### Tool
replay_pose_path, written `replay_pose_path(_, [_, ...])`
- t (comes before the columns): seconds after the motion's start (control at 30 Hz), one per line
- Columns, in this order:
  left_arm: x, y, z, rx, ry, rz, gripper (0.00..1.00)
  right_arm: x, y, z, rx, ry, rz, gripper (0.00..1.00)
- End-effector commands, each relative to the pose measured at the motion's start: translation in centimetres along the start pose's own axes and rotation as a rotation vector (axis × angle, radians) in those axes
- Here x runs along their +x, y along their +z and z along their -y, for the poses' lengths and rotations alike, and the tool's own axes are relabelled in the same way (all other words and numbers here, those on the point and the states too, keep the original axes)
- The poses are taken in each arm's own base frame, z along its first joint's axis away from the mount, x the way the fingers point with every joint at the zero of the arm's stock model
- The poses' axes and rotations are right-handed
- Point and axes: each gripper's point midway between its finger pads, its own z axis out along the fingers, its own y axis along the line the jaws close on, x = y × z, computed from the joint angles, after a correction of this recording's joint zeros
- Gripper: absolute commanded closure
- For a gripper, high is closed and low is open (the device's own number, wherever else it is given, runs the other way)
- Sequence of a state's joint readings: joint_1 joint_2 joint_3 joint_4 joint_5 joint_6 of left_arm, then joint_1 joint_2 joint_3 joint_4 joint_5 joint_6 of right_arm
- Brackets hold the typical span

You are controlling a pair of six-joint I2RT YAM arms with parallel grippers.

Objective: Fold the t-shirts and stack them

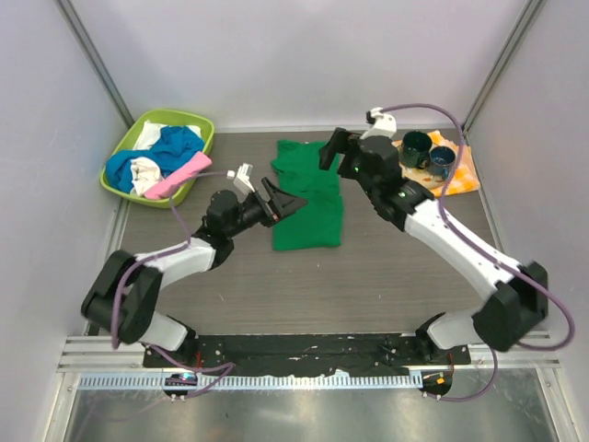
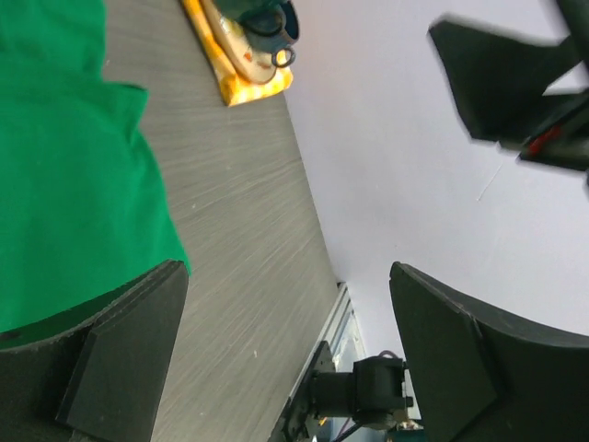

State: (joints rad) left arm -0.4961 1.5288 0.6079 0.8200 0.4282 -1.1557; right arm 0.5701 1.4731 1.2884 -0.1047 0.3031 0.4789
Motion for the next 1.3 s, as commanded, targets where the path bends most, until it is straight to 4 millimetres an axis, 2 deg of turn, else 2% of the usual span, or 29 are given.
replay_pose_path(0.0, [0.1,-2.5,-1.5,-0.273,0.038,-0.069,0.04,4.1,-3.4,4.8,0.131,-0.045,-0.104,0.00])
replay_pose_path(0.1, [-0.5,-4.5,-2.6,-0.409,0.086,-0.052,0.04,6.5,-5.2,6.7,0.165,-0.050,-0.167,0.00])
replay_pose_path(0.13, [0.1,-5.6,-3.6,-0.474,0.080,-0.071,0.04,7.4,-5.8,7.3,0.172,-0.051,-0.187,0.00])
replay_pose_path(0.17, [0.0,-6.2,-3.6,-0.494,0.095,-0.060,0.04,8.0,-6.3,7.7,0.182,-0.044,-0.201,0.01])
replay_pose_path(0.2, [-0.1,-6.7,-4.0,-0.522,0.110,-0.061,0.04,9.3,-6.7,8.4,0.191,-0.046,-0.229,0.01])
replay_pose_path(0.23, [0.2,-7.6,-5.0,-0.583,0.111,-0.073,0.03,9.9,-6.9,8.6,0.192,-0.039,-0.239,0.01])
replay_pose_path(0.27, [0.4,-8.0,-5.3,-0.601,0.113,-0.078,0.04,10.1,-7.4,8.8,0.191,-0.022,-0.241,0.01])
replay_pose_path(0.3, [0.8,-8.6,-5.9,-0.622,0.113,-0.086,0.04,11.6,-7.7,9.6,0.206,-0.022,-0.271,0.02])
replay_pose_path(0.37, [1.3,-8.9,-6.5,-0.628,0.109,-0.090,0.04,12.7,-8.2,9.4,0.178,0.000,-0.292,0.04])
replay_pose_path(0.43, [2.3,-9.4,-8.0,-0.652,0.094,-0.106,0.05,14.5,-8.6,10.0,0.174,0.020,-0.329,0.05])
replay_pose_path(0.6, [3.7,-8.7,-9.6,-0.605,0.066,-0.114,0.05,17.9,-8.7,10.3,0.139,0.091,-0.365,0.07])
replay_pose_path(0.67, [4.5,-8.7,-10.7,-0.624,0.041,-0.138,0.05,18.4,-8.6,10.0,0.116,0.119,-0.363,0.07])
replay_pose_path(0.7, [4.3,-8.1,-10.6,-0.596,0.048,-0.125,0.05,19.4,-8.7,10.4,0.120,0.129,-0.378,0.07])
replay_pose_path(0.87, [5.0,-7.5,-12.2,-0.601,0.028,-0.133,0.05,20.5,-8.2,10.4,0.104,0.201,-0.353,0.07])
replay_pose_path(0.9, [4.9,-7.2,-12.2,-0.593,0.029,-0.127,0.05,21.3,-8.3,10.8,0.112,0.204,-0.368,0.07])
replay_pose_path(0.97, [5.2,-7.0,-12.9,-0.604,0.017,-0.137,0.05,20.9,-7.6,10.3,0.097,0.234,-0.339,0.07])
replay_pose_path(1.13, [5.5,-6.3,-14.0,-0.612,-0.001,-0.140,0.05,22.1,-6.8,10.7,0.110,0.304,-0.323,0.07])
replay_pose_path(1.27, [5.8,-5.9,-14.7,-0.621,-0.020,-0.149,0.06,24.3,-6.1,11.2,0.141,0.372,-0.355,0.07])
